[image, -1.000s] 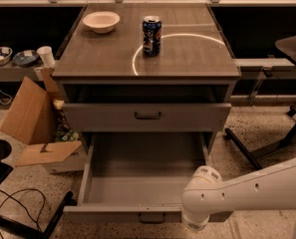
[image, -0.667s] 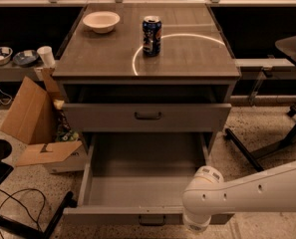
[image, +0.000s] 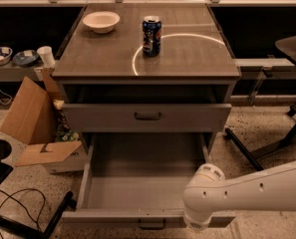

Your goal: Open middle drawer

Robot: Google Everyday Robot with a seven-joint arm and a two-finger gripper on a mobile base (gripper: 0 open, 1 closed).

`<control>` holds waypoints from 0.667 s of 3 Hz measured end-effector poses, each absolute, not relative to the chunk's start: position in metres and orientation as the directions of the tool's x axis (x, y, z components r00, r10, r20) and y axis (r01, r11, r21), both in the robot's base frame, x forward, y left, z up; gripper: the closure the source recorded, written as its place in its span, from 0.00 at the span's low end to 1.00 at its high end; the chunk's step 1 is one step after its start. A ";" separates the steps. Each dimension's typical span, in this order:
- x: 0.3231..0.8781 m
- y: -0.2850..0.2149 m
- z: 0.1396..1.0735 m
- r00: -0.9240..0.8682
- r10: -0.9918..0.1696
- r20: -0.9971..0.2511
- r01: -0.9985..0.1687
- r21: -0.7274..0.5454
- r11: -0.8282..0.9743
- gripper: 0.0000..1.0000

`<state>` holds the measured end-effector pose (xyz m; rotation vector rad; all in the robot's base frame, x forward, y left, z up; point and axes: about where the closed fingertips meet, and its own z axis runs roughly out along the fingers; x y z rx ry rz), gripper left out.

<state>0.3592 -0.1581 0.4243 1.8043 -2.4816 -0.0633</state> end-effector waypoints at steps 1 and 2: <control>0.361 -0.159 0.426 -0.307 -0.951 0.035 -0.948 0.076 0.309 1.00; 0.365 -0.159 0.428 -0.307 -0.951 0.035 -0.948 0.076 0.309 0.82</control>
Offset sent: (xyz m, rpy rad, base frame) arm 0.0013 -0.0003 0.0015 0.0000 0.0000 0.0000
